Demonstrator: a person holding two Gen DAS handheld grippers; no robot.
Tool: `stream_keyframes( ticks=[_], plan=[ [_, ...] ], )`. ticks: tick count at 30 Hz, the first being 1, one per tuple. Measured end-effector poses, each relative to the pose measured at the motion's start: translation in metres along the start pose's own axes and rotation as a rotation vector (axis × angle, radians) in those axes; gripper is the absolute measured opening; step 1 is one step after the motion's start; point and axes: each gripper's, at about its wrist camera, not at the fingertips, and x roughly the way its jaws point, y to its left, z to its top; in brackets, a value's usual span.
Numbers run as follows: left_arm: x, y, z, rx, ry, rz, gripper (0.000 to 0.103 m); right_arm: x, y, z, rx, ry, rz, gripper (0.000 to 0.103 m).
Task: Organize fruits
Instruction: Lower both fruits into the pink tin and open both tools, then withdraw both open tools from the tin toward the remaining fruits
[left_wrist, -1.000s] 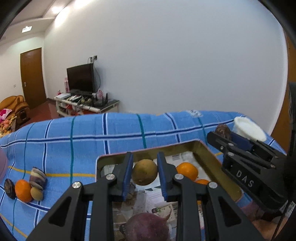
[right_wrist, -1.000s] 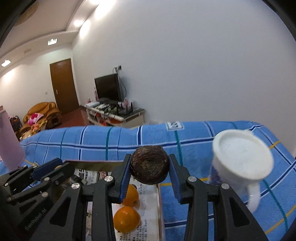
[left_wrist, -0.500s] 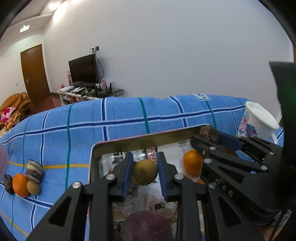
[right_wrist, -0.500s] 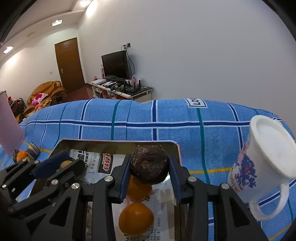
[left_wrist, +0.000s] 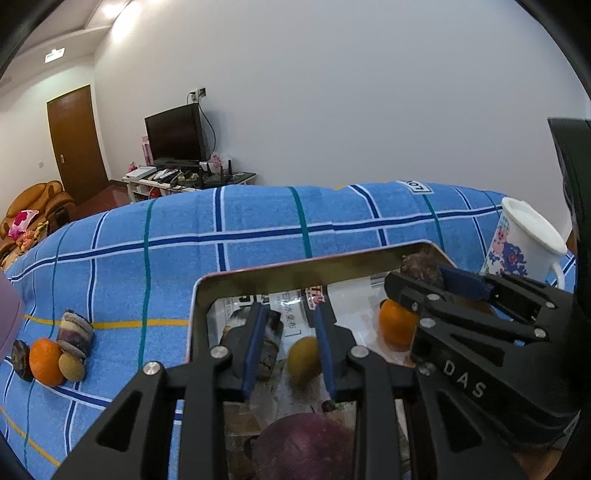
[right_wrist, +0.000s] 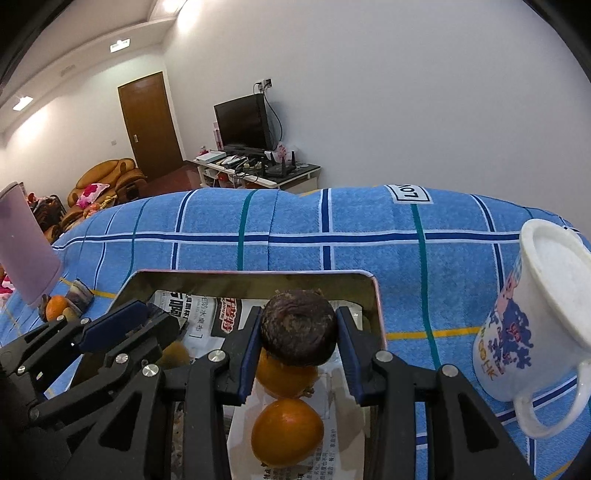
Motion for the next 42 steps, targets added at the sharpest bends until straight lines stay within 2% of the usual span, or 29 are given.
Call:
stream_keyframes(
  ticks=[1, 3, 5, 7, 11, 13, 17, 19, 21, 24, 28, 34, 38, 42],
  plan=[
    [0.000, 0.001, 0.000, -0.004, -0.003, 0.007, 0.035, 0.000, 0.000, 0.000, 0.000, 0.000, 0.001, 0.042],
    [-0.002, 0.005, -0.001, -0.025, -0.003, 0.034, 0.051, -0.001, 0.000, -0.001, 0.003, -0.002, 0.000, 0.042],
    [-0.001, 0.013, -0.002, -0.064, 0.008, 0.050, 0.061, -0.002, -0.001, -0.001, 0.006, -0.005, -0.001, 0.042],
    [-0.001, 0.018, -0.003, -0.088, 0.011, 0.027, 0.062, -0.003, -0.003, -0.001, 0.013, -0.007, 0.018, 0.042],
    [-0.007, 0.018, -0.005, -0.095, -0.004, 0.030, 0.063, -0.006, -0.009, -0.001, 0.046, -0.008, 0.080, 0.042],
    [-0.013, 0.021, -0.006, -0.112, -0.028, 0.014, 0.065, -0.006, -0.015, -0.001, 0.093, -0.003, 0.142, 0.045],
    [-0.026, 0.033, -0.006, -0.173, -0.084, 0.052, 0.092, -0.011, -0.026, -0.001, 0.175, -0.028, 0.243, 0.059],
    [-0.030, 0.039, -0.006, -0.188, -0.105, 0.063, 0.099, -0.014, -0.026, -0.002, 0.193, -0.040, 0.266, 0.067],
    [-0.034, 0.044, -0.007, -0.195, -0.112, 0.072, 0.099, -0.018, -0.023, -0.002, 0.181, -0.054, 0.250, 0.072],
    [-0.042, 0.049, -0.009, -0.182, -0.141, 0.102, 0.099, -0.027, -0.015, -0.003, 0.147, -0.091, 0.215, 0.072],
    [-0.059, 0.068, -0.008, -0.171, -0.231, 0.208, 0.099, -0.046, -0.003, -0.005, 0.106, -0.178, 0.143, 0.072],
    [-0.076, 0.087, -0.019, -0.141, -0.322, 0.341, 0.100, -0.073, 0.011, -0.014, 0.103, -0.355, 0.064, 0.072],
    [-0.090, 0.093, -0.027, -0.125, -0.384, 0.421, 0.100, -0.089, 0.030, -0.022, 0.048, -0.497, -0.062, 0.072],
    [-0.098, 0.090, -0.037, -0.072, -0.439, 0.471, 0.103, -0.105, 0.045, -0.032, -0.020, -0.616, -0.146, 0.075]
  ],
)
